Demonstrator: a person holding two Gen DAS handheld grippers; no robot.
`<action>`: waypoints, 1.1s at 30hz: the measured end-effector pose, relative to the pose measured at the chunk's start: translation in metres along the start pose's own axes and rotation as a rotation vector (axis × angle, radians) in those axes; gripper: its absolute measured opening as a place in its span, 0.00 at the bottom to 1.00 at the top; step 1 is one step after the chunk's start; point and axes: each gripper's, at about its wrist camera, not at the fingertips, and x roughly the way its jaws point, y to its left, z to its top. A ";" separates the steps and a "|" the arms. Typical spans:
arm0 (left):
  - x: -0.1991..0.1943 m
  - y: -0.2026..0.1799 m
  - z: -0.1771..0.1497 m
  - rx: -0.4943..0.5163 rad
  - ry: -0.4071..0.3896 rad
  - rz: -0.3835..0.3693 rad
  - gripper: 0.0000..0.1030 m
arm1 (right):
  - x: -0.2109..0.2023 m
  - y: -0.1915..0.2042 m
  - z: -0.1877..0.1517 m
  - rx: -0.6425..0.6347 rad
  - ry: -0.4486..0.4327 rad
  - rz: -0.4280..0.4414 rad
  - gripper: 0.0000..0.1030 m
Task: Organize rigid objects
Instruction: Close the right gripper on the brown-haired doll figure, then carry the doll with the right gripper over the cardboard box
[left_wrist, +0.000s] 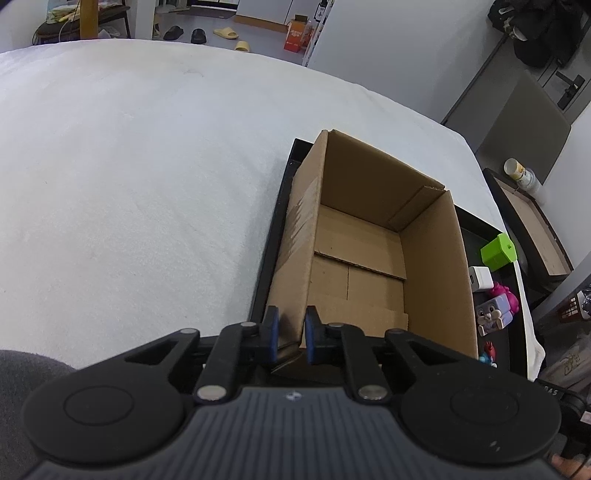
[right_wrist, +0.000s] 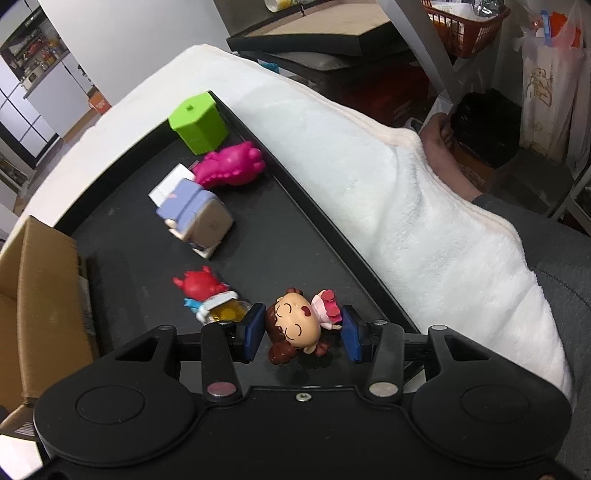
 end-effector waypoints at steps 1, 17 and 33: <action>0.000 -0.001 0.000 0.002 -0.003 -0.001 0.13 | -0.003 0.001 0.000 -0.003 -0.003 0.005 0.42; 0.000 0.004 -0.002 -0.026 -0.010 -0.022 0.13 | -0.043 0.024 0.002 -0.037 -0.035 0.077 0.42; 0.001 0.008 -0.003 -0.016 -0.016 -0.050 0.13 | -0.063 0.060 -0.002 -0.115 -0.049 0.101 0.42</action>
